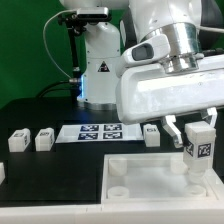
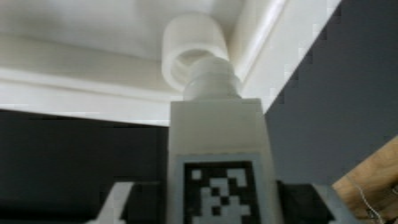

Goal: Assemble one leg

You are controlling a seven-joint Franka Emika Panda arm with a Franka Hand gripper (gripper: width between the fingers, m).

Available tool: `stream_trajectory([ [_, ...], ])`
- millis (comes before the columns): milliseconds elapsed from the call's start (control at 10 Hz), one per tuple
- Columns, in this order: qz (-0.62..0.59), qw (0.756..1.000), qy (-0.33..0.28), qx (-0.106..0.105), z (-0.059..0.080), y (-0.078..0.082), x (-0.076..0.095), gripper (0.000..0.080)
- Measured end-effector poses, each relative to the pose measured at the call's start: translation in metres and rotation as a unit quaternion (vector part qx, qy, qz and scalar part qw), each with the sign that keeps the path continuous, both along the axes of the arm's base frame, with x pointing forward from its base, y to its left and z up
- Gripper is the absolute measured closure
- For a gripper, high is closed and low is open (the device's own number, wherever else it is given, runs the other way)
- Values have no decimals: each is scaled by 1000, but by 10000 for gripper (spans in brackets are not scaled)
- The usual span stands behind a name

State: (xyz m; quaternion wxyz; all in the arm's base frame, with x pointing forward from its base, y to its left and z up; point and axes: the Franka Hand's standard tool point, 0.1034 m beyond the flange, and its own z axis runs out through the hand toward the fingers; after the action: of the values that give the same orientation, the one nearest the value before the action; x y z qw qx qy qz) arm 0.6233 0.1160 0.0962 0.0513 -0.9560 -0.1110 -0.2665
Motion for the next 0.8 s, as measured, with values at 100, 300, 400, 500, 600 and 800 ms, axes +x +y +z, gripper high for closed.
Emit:
stream_trajectory([
  [100,0,1000,2,0,-6,-1,0,508],
  [300,-2,1000,2,0,-10,-4,-1,508],
  [400,-2,1000,0,-1,-10,-5,0,508],
  [500,-3,1000,-3,0,-11,-5,0,508],
  [600,-3,1000,-10,1,-11,-5,2,508],
  [800,-2,1000,-6,1,-18,-2,0,508],
])
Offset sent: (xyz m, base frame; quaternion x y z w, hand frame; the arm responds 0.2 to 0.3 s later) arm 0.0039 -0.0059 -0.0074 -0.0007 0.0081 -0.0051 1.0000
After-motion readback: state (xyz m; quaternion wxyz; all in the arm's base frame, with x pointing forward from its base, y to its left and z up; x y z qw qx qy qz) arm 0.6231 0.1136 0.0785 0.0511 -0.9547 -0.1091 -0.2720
